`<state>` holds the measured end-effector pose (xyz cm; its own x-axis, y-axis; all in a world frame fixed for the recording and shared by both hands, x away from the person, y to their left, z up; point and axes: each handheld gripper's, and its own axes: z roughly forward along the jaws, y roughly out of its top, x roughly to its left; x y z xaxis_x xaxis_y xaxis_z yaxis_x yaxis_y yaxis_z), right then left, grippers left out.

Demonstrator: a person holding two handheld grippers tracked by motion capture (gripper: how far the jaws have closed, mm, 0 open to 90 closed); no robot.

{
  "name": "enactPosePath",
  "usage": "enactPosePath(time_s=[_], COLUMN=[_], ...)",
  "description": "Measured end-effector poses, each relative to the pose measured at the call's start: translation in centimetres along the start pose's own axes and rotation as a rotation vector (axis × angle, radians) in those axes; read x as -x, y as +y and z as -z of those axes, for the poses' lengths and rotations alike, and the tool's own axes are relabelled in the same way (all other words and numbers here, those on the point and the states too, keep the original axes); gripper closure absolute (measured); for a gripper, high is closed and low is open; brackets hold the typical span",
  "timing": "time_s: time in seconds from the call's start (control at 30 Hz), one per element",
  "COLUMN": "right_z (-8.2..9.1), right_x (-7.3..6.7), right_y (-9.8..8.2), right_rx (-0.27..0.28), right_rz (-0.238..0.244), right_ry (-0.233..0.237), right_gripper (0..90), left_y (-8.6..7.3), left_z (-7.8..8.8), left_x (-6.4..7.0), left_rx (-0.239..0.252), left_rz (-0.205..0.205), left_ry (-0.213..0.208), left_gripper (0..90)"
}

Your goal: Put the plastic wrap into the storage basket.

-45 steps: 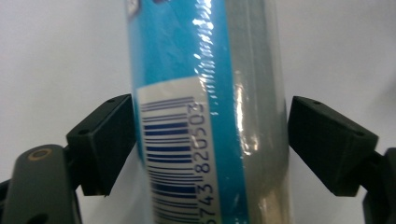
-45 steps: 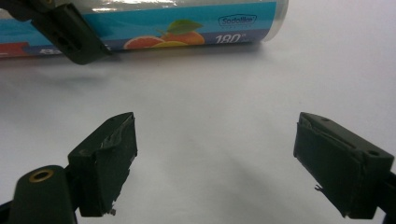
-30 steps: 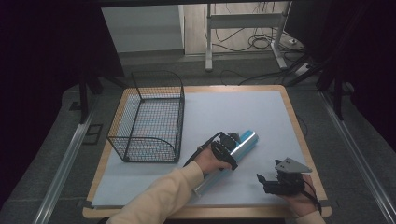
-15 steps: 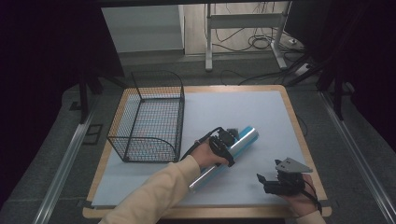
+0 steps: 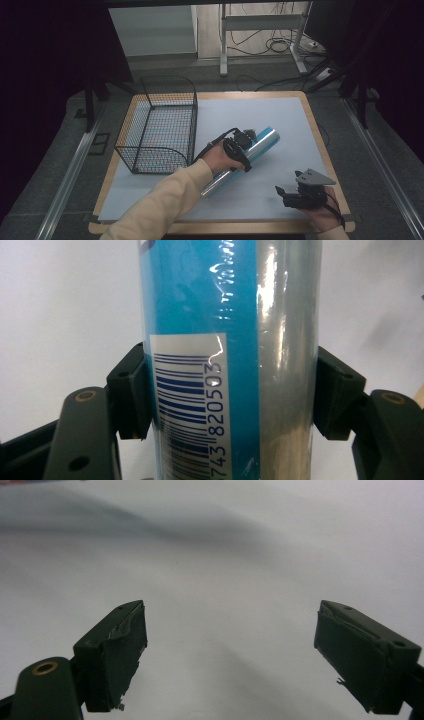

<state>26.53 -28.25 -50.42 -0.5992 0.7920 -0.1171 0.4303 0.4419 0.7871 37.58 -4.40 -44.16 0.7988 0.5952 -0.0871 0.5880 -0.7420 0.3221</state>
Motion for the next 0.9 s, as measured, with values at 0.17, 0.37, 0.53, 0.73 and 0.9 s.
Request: enactPosePath(time_s=[0.17,0.37,0.53,0.73,0.9], right_z=[0.0,0.0,0.0,0.0,0.0], right_x=[0.0,0.0,0.0,0.0,0.0], right_y=[0.0,0.0,0.0,0.0,0.0], right_rx=[0.001,0.001,-0.002,-0.001,-0.001], right_rz=[-0.001,-0.002,-0.003,-0.003,-0.004], right_ry=[0.0,-0.001,-0.001,0.0,0.0], right_gripper=[14.2,14.2,14.2,14.2,14.2], left_y=[0.1,0.1,0.3,0.6,0.8], left_z=[0.8,1.2,1.8,2.6,3.4], left_x=[-0.2,-0.4,-0.5,-1.0,-1.2], left_rx=[0.009,0.018,0.021,0.028,0.059], left_rz=[-0.003,0.001,0.001,0.006,0.023], left_ry=[-0.008,-0.01,-0.007,0.005,0.024], left_gripper=[31.4,31.4,31.4,31.4,31.5])
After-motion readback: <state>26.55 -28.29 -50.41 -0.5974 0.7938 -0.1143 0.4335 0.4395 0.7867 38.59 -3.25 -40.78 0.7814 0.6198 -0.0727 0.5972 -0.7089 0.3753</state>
